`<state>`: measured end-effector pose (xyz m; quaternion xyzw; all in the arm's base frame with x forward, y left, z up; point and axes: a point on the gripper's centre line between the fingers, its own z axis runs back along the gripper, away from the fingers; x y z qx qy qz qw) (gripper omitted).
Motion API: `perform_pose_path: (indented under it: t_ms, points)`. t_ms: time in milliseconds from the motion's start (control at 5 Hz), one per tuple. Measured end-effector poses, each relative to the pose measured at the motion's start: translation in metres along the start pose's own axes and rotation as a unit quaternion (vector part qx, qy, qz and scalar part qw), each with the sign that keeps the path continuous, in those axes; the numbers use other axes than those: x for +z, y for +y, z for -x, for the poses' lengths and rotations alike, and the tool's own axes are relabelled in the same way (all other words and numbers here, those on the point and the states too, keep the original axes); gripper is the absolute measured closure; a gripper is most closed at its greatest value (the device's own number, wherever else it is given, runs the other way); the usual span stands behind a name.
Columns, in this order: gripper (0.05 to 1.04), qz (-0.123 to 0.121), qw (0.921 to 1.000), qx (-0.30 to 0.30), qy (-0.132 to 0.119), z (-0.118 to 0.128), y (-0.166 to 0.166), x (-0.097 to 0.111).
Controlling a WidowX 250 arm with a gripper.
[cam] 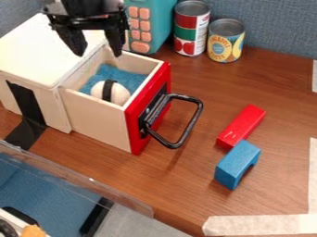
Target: Take the white object and put it on the drawer
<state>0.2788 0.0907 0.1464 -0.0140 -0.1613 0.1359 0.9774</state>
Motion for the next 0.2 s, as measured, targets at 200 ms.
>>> perform_pose_path:
  t_ms: [200]
  points:
    - [0.08,0.001,0.9993,-0.032,0.02,0.0069,-0.0015,0.0186]
